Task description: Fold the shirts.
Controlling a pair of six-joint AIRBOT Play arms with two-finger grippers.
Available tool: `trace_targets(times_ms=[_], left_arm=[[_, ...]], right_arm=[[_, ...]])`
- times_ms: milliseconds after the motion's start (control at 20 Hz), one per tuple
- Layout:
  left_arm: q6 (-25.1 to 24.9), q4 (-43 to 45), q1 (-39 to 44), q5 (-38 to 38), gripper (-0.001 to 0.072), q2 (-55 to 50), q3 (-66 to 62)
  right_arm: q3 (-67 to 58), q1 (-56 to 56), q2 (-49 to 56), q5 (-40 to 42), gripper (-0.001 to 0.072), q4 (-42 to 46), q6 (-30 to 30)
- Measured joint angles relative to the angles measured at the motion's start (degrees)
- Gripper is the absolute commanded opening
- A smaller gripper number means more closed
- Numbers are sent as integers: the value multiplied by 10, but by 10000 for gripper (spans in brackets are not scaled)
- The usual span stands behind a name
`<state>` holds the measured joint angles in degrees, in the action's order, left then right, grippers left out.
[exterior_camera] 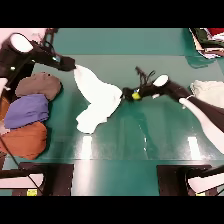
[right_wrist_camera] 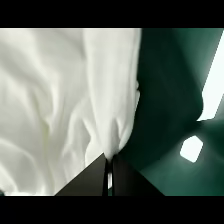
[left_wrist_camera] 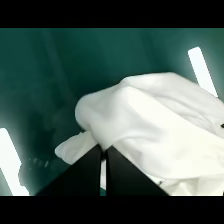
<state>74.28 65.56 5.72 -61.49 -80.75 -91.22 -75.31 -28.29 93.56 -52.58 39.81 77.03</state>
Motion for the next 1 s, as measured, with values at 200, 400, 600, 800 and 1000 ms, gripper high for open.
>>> trace_targets(times_ms=[200, 400, 600, 800, 1000], left_arm=[[3, 26, 0, 2, 23, 115, -51], [3, -15, 3, -11, 23, 226, -101], [3, -65, 3, -26, 23, 293, -139], [3, -93, 3, -54, 23, 308, -160], [2, -91, 3, -99, 24, 278, -116]], right_arm=[[-110, 47, -90, -93, 16, 66, 0], [-217, 70, -188, -144, 16, 97, 0], [-305, 77, -264, -161, 16, 111, 0], [-362, 78, -307, -177, 16, 167, 28], [-356, 79, -290, -210, 16, 236, 85]])
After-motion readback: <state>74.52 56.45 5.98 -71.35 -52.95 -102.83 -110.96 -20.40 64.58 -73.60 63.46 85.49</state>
